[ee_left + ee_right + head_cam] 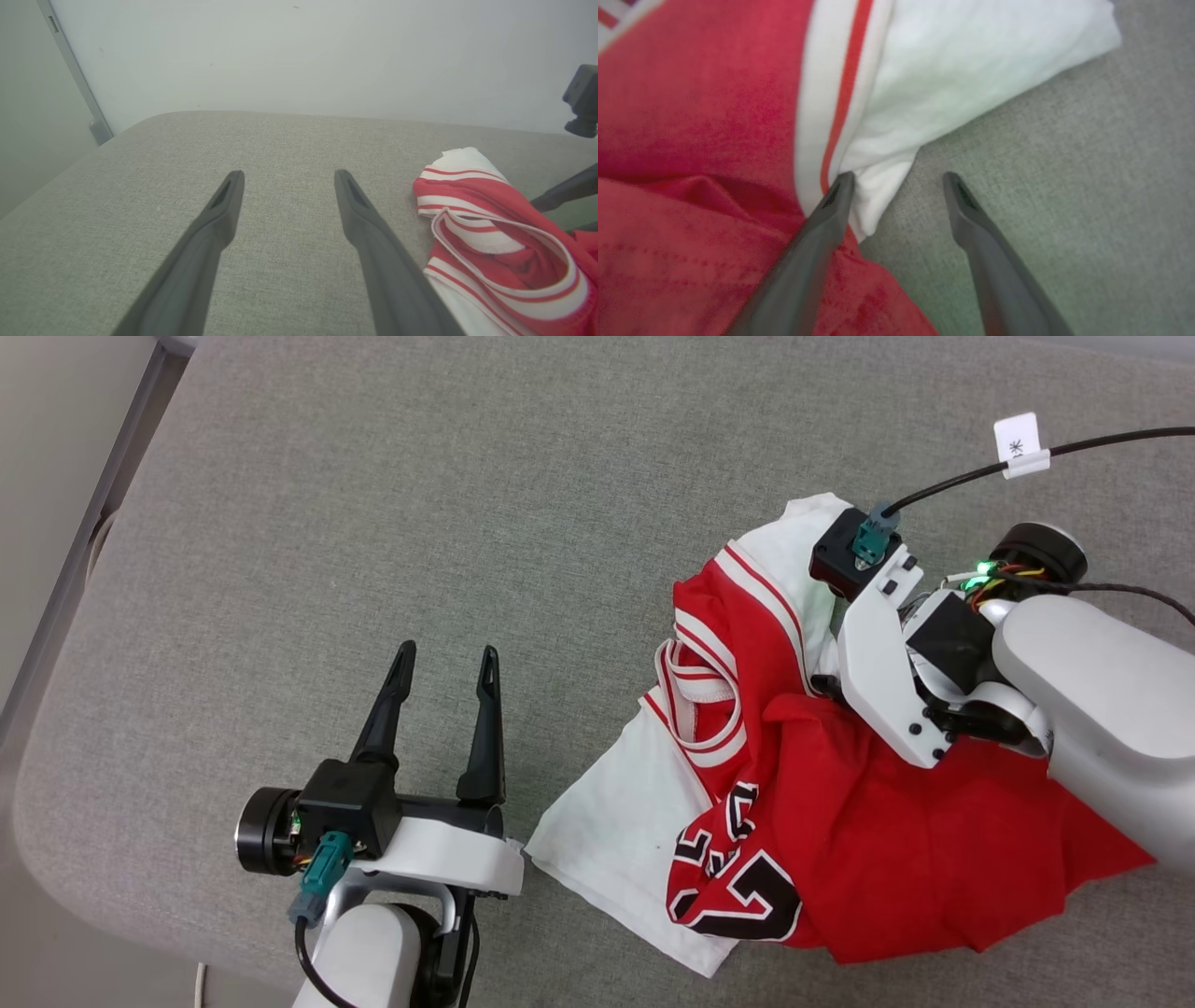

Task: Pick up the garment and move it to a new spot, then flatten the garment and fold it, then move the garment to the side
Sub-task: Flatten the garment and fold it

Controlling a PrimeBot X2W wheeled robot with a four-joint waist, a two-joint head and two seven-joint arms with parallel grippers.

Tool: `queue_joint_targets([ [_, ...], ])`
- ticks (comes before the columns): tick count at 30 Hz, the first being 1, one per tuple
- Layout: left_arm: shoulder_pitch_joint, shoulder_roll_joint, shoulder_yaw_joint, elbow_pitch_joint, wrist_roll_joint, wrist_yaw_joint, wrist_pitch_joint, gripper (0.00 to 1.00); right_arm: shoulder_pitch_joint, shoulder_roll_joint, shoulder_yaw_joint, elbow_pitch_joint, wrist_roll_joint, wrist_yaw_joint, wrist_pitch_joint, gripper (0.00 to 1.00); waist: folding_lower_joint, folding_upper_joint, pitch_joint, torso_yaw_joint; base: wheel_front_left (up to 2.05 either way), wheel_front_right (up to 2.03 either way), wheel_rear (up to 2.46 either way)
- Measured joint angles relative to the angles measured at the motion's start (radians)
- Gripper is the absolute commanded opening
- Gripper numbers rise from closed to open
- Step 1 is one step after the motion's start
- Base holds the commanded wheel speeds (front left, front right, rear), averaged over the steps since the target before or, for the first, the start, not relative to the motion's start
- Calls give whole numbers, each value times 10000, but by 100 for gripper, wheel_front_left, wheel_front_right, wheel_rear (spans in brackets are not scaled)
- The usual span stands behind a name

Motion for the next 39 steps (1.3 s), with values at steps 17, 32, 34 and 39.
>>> queue_joint_targets([
  [17,392,-2,362,155,211,42,0,100,-368,-228,232,-245,-848,4,-3392,0,0,0,-940,-591,0,0,0],
  [32,1496,-2,825,140,420,-48,0,100,2102,-2755,-1716,-564,-796,4,-5210,0,-1,0,-2170,-1687,0,0,0],
  [34,1529,0,846,146,460,-105,0,100,2666,-3076,-2121,-487,-738,4,-5233,0,-1,0,-2263,-1832,0,0,0],
  [39,1591,-4,861,153,512,-184,0,100,4393,-3651,-3490,-159,-738,4,-5325,0,-1,0,-2446,-2115,0,0,0],
])
